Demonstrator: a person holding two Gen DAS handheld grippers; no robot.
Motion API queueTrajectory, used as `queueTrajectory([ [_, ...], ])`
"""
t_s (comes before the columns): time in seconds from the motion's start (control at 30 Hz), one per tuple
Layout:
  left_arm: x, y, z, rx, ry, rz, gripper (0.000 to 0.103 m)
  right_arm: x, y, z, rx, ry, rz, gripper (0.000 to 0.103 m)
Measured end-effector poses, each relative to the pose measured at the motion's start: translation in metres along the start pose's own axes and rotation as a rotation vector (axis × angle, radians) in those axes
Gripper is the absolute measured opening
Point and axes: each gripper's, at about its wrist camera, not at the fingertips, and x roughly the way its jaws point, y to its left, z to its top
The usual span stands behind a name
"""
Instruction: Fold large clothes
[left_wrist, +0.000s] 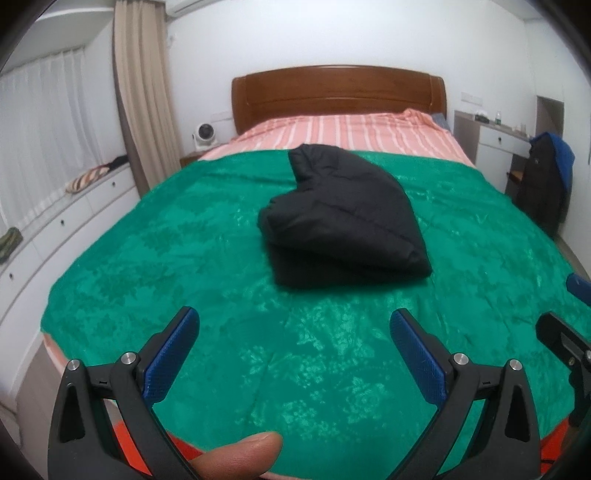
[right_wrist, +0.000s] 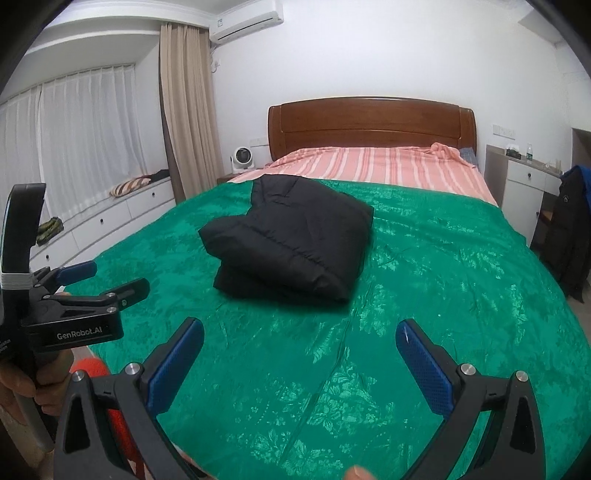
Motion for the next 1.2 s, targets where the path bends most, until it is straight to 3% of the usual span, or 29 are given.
queueTrajectory([
  [0.13, -0.001, -0.003, -0.003, 0.012, 0.009, -0.008, 0.103, -0.007, 0.006, -0.002, -0.001, -0.010, 0.016, 0.103],
  [0.37, -0.004, 0.003, -0.023, 0.019, 0.023, -0.021, 0.103, -0.025, 0.012, -0.017, 0.034, -0.085, -0.037, 0.103],
  [0.63, -0.009, -0.004, -0.045, 0.056, 0.031, -0.050, 0.103, -0.022, 0.017, -0.041, 0.035, -0.026, -0.013, 0.103],
  [0.83, -0.012, -0.006, -0.040, 0.057, 0.022, -0.067, 0.103, -0.027, 0.013, -0.039, 0.053, -0.035, -0.017, 0.103],
  [1.07, -0.015, -0.009, -0.031, 0.086, 0.006, -0.060, 0.103, -0.020, 0.020, -0.038, 0.026, 0.042, -0.030, 0.103],
  [1.2, -0.020, -0.012, -0.029, 0.108, -0.030, -0.026, 0.103, -0.031, 0.024, -0.037, -0.001, -0.020, -0.092, 0.103],
])
